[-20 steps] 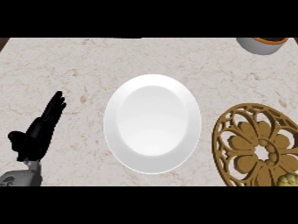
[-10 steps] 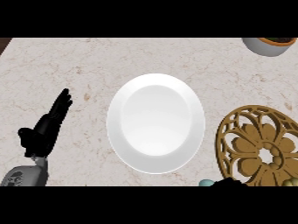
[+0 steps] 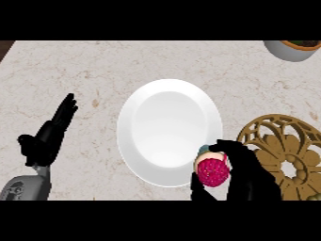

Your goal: Pick the cupcake from the placemat and place it in the plate

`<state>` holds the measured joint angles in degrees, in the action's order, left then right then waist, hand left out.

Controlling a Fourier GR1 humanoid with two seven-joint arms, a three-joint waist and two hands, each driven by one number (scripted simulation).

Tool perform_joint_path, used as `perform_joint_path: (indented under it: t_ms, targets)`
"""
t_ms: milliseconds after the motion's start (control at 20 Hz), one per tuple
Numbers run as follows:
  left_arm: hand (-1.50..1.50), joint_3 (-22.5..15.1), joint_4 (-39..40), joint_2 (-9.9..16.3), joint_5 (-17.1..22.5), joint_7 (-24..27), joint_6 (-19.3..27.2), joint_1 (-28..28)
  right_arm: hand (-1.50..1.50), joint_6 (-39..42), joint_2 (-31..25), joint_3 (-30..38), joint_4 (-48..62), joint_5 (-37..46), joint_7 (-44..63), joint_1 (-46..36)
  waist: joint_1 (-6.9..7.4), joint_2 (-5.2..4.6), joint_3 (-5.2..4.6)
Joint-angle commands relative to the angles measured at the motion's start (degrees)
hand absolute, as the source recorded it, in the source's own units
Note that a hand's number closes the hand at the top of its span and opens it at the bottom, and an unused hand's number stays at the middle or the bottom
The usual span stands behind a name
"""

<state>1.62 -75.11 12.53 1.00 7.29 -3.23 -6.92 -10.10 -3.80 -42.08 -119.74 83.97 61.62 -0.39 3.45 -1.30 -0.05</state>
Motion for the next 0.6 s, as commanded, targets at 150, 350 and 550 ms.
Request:
perform_joint_path:
  t_ms: [150, 350, 550]
  targets:
    - [0.00, 0.09, -0.61, 0.11, -0.04, -1.43, 0.16, -0.81, -1.50, -9.85, 3.70, 8.82, 16.64, -8.49, 13.01, -14.43, 0.23, 0.29, 0.10]
    - [0.00, -0.92, -2.32, -0.71, -0.80, -1.17, 0.81, 1.02, -1.50, -19.61, 3.75, 11.33, 21.51, -9.42, 12.07, -19.59, 0.19, 0.77, 0.18]
    - [0.00, 1.27, 0.06, 0.25, 0.43, -0.08, 0.29, 1.35, -1.50, -28.83, 3.77, 15.20, 19.79, -9.31, 9.86, -20.47, -1.13, 0.85, 0.16]
